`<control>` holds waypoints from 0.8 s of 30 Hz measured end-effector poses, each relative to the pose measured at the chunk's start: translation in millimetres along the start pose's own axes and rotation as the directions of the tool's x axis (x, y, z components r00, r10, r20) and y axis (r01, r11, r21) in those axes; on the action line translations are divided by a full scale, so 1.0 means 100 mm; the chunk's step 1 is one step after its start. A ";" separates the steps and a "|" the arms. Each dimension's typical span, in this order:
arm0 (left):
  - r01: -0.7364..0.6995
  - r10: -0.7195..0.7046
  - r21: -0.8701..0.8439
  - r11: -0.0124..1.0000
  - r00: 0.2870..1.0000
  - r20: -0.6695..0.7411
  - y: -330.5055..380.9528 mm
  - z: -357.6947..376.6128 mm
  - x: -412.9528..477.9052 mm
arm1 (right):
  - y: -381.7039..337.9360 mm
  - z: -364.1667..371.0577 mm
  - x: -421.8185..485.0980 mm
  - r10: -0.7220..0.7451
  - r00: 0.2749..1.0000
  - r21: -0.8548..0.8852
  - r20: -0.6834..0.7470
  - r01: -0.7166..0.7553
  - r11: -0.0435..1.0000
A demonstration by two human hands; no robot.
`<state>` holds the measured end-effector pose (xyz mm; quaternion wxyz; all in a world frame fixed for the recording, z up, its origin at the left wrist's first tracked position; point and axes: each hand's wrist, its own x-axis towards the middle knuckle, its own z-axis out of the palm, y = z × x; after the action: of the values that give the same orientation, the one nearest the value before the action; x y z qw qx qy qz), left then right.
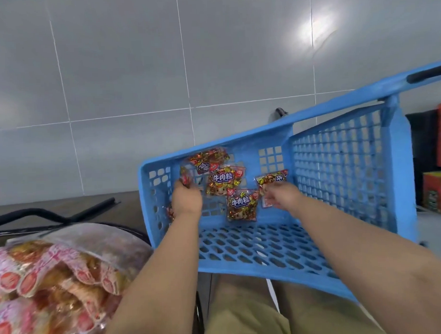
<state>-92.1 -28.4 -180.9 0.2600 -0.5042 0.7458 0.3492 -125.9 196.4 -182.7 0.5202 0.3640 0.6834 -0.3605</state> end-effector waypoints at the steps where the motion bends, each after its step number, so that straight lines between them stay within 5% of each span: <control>1: -0.004 0.004 -0.096 0.995 1.000 0.004 -0.01 -0.05 -0.03 | 0.01 0.01 0.04 -0.028 1.000 -0.009 -0.010 0.028 1.000; 3: 0.021 0.003 -0.327 0.945 0.997 0.072 -0.06 -0.15 -0.11 | -0.01 0.04 0.09 -0.098 0.995 -0.034 -0.031 0.097 0.995; 6: 0.159 0.001 -0.662 0.733 0.972 0.234 -0.16 -0.30 -0.24 | -0.15 0.14 0.22 -0.246 0.969 -0.155 -0.017 0.241 0.958; 9: 0.226 0.003 -0.758 0.612 0.958 0.288 -0.26 -0.37 -0.31 | -0.35 0.30 0.36 -0.415 0.910 -0.334 0.017 0.396 0.855; 12: 0.261 -0.012 -0.777 0.572 0.950 0.311 -0.35 -0.38 -0.32 | -0.54 0.48 0.49 -0.429 0.901 -0.423 0.061 0.413 0.807; 17: 0.247 -0.089 -0.746 0.619 0.965 0.246 -0.40 -0.35 -0.29 | -0.54 0.55 0.57 -0.344 0.939 -0.484 0.027 0.313 0.817; 24: 0.024 0.025 -0.444 0.896 0.994 0.104 -0.33 -0.38 -0.32 | -0.29 0.08 0.10 -0.588 0.800 -0.202 0.121 0.600 0.774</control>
<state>-51.4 -47.9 -142.0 0.1778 -0.5303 0.6316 0.5369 -149.9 176.4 -191.0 0.4357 0.0578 0.7866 -0.4337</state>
